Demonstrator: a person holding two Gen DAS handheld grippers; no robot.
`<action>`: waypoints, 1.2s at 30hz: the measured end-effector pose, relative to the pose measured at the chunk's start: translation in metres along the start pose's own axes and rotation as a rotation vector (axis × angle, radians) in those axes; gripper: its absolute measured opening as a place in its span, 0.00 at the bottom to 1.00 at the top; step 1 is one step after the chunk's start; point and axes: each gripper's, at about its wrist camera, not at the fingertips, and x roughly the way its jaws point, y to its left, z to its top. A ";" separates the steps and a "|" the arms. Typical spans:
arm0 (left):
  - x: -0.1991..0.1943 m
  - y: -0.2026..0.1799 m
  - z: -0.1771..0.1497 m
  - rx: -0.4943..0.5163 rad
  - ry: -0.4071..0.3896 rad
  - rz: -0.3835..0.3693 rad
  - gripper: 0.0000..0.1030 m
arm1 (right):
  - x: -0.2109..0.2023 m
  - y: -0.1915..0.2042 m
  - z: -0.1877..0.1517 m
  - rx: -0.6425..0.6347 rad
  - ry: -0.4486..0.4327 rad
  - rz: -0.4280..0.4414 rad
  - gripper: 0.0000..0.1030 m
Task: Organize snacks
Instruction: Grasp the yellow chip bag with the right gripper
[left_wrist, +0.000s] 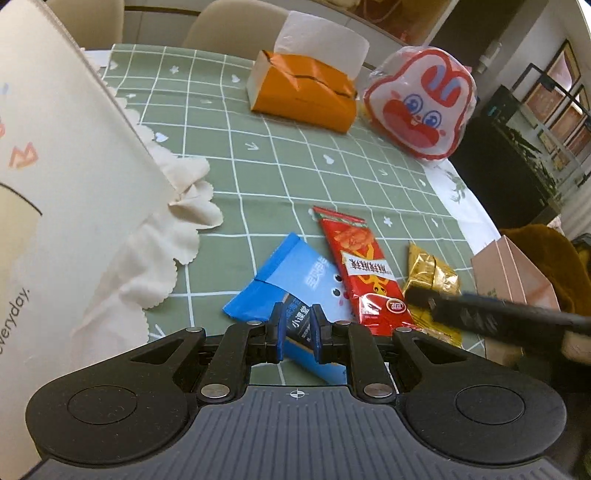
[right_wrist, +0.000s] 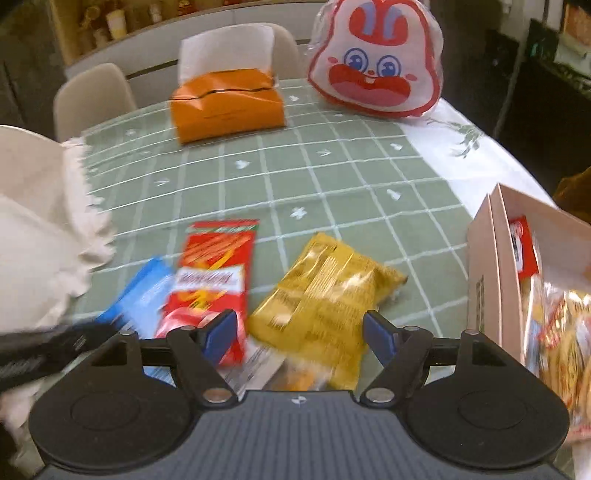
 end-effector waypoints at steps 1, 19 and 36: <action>0.001 0.000 0.000 -0.002 0.003 0.001 0.16 | 0.007 0.001 0.005 0.002 -0.012 -0.024 0.73; 0.024 -0.023 0.010 0.068 0.061 -0.081 0.16 | -0.010 -0.008 -0.034 -0.035 0.041 0.005 0.64; 0.034 -0.086 -0.025 0.293 0.168 -0.172 0.17 | -0.080 -0.041 -0.117 0.087 0.032 -0.021 0.64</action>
